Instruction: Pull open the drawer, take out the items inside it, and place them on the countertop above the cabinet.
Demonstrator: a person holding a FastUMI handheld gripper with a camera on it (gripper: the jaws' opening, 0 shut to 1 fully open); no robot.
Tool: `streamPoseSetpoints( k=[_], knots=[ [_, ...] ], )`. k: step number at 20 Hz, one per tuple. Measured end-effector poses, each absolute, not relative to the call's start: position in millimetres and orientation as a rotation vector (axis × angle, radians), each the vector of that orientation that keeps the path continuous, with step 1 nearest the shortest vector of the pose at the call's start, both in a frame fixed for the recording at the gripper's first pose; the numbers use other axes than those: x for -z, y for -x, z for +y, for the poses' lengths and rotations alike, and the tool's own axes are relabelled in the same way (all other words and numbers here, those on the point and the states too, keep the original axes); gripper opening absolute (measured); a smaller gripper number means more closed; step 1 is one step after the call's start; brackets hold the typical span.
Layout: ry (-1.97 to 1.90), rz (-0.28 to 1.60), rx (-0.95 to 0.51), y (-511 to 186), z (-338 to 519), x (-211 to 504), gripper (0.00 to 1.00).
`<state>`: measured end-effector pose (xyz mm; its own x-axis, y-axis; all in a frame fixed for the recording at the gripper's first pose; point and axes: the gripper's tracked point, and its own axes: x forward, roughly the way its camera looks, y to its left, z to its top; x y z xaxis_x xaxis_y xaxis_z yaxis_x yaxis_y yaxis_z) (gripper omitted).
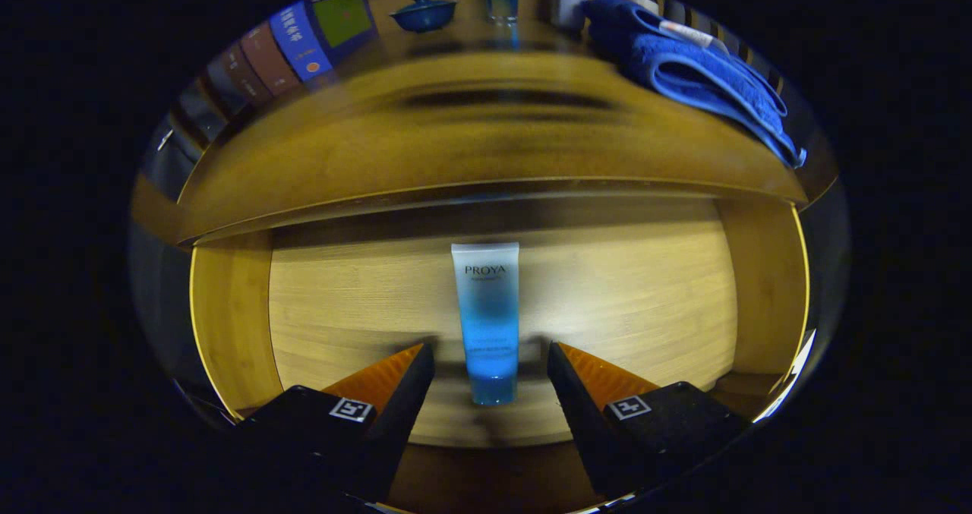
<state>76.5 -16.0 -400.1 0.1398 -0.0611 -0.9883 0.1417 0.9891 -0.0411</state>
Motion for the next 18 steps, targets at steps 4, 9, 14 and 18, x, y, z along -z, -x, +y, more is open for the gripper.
streamPoseSetpoints(
  k=[4, 9, 14, 18],
  knots=[
    [-0.058, 1.45, 0.152, -77.8, -18.3, 410.7, 0.78],
    [0.009, 1.432, 0.122, -79.2, -18.8, 410.9, 0.46],
    [-0.013, 1.427, 0.11, -71.1, -19.4, 407.2, 0.37],
    [-0.006, 1.355, 0.098, -62.0, -20.4, 380.2, 0.37]
  ],
)
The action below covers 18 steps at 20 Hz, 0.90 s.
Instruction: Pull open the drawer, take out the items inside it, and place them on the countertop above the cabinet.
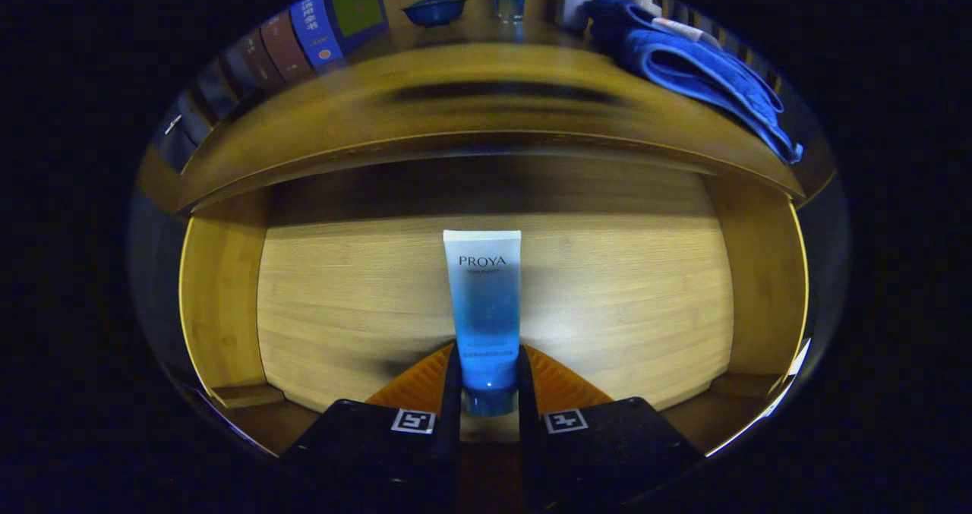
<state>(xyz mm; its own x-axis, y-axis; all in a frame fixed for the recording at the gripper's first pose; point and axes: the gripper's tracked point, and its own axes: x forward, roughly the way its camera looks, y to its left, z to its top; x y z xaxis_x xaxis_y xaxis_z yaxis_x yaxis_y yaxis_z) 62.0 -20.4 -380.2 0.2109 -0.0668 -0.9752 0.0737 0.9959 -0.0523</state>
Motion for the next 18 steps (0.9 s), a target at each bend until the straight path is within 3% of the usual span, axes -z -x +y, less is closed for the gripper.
streamPoseSetpoints(
  k=[9, 18],
  knots=[
    [-0.027, 1.144, 0.031, -63.1, -6.7, 290.4, 0.37],
    [0.0, 1.007, 0.037, -164.7, -13.9, 246.1, 0.37]
  ],
)
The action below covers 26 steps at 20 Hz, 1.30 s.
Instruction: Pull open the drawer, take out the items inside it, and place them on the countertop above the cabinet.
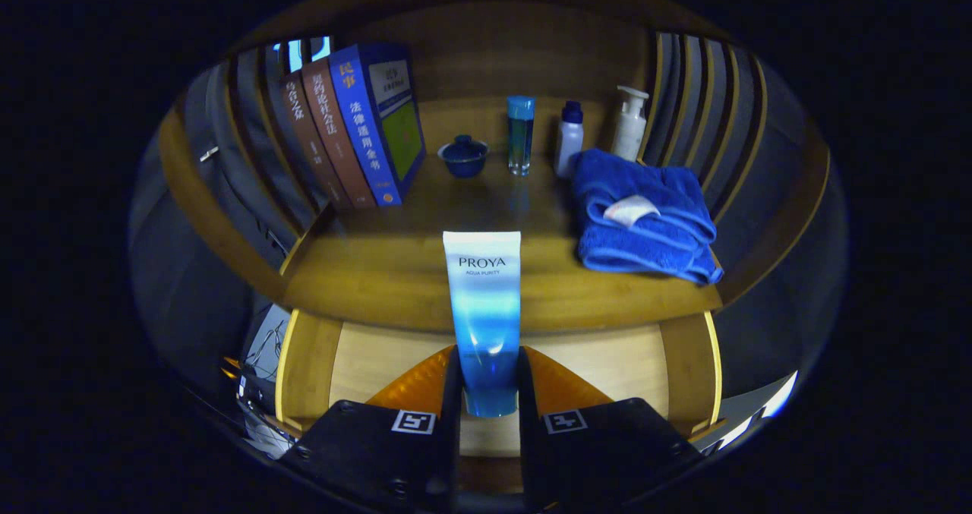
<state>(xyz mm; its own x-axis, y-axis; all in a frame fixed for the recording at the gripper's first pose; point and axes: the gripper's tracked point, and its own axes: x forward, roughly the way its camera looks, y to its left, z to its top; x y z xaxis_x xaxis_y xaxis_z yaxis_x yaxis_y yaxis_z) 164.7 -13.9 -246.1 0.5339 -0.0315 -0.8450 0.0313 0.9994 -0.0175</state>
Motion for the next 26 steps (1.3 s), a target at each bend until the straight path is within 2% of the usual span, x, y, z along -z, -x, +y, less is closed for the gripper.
streamPoseSetpoints(
  k=[7, 13, 18, 22, 26],
  knots=[
    [0.036, 1.043, 0.058, -244.5, -20.9, 274.5, 0.37],
    [0.004, 1.083, 0.088, -271.4, -28.9, 303.0, 0.37],
    [-0.018, 1.073, 0.082, -277.5, -29.9, 304.8, 0.46],
    [-0.027, 1.046, 0.075, -277.5, -29.9, 294.9, 1.0],
    [-0.012, 0.989, 0.078, -264.5, -31.8, 274.4, 1.0]
  ],
)
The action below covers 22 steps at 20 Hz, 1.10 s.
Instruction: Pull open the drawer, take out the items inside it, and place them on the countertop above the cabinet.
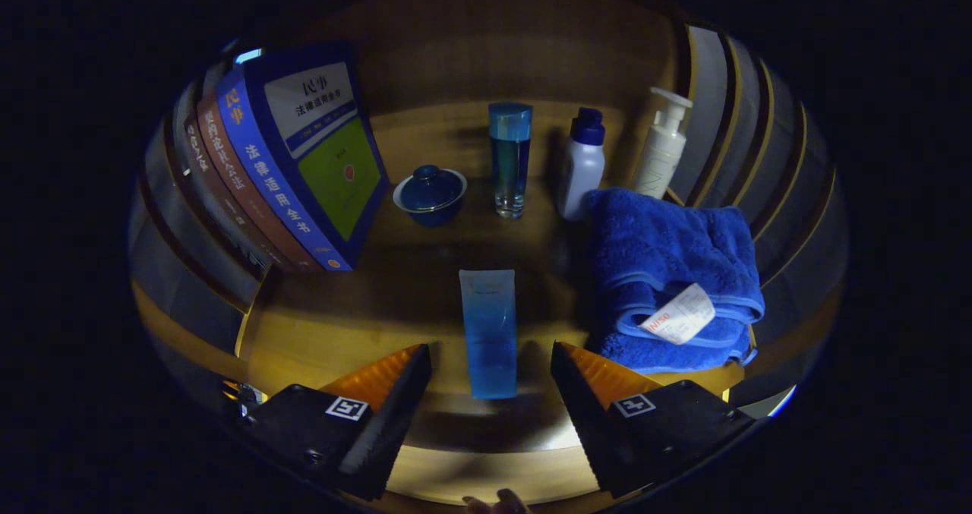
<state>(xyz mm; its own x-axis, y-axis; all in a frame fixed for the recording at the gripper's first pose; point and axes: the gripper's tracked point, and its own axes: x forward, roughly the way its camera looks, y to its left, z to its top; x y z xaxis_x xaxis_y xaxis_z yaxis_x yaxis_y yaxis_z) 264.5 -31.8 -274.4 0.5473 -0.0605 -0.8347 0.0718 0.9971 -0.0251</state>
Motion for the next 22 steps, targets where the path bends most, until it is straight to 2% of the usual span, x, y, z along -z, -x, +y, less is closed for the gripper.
streamPoseSetpoints(
  k=[10, 16, 22],
  knots=[
    [-0.019, 0.854, 0.062, -183.2, -20.5, 213.8, 1.0],
    [0.001, 0.707, 0.037, -112.7, -12.8, 183.6, 1.0],
    [-0.037, 0.583, 0.044, -27.4, -18.0, 197.6, 1.0]
  ],
)
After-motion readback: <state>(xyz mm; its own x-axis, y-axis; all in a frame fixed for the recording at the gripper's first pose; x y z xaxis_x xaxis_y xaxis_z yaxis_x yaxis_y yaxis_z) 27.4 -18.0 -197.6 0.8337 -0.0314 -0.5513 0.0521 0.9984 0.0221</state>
